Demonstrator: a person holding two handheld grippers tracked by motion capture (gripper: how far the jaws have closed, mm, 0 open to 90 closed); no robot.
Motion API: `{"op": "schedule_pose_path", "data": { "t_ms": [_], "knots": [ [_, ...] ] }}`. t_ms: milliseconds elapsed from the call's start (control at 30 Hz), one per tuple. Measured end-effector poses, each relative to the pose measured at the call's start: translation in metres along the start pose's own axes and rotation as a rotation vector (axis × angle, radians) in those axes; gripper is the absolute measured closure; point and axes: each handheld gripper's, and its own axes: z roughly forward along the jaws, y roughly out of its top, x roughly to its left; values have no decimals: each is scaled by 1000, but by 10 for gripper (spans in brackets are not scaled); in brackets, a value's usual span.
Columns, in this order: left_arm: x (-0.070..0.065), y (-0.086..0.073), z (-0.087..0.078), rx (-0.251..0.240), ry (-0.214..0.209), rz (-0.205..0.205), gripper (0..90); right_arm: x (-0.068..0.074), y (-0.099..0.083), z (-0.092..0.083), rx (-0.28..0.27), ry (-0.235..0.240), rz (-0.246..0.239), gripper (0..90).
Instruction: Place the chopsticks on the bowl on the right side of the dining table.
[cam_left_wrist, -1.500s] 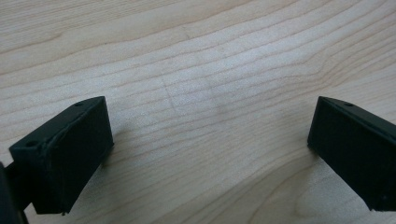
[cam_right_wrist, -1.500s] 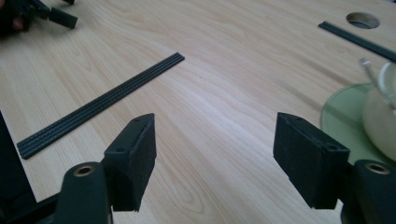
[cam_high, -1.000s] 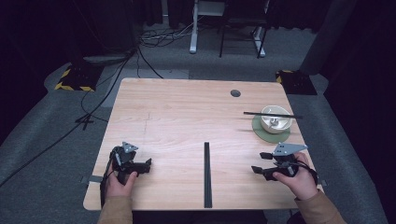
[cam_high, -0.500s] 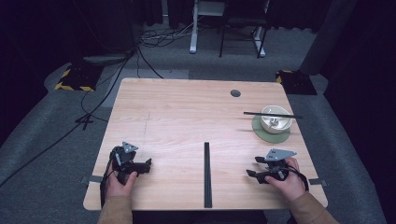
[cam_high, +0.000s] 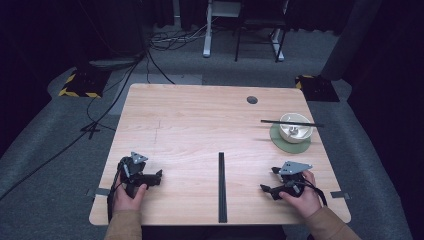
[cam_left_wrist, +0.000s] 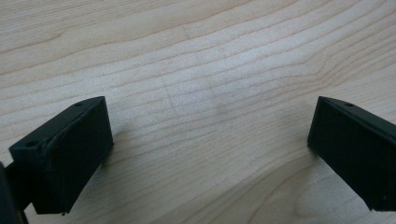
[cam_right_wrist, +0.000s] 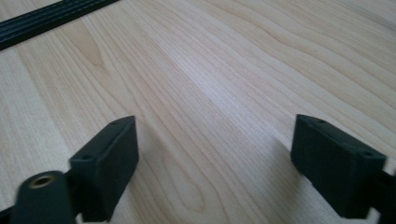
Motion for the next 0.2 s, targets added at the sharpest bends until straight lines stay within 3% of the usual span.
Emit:
{"op": "schedule_pose_path", "data": {
  "t_ms": [200],
  "knots": [
    [0,0,0,0,0,0,3,-1,0,0,-1,1,-13,145]
  ]
}}
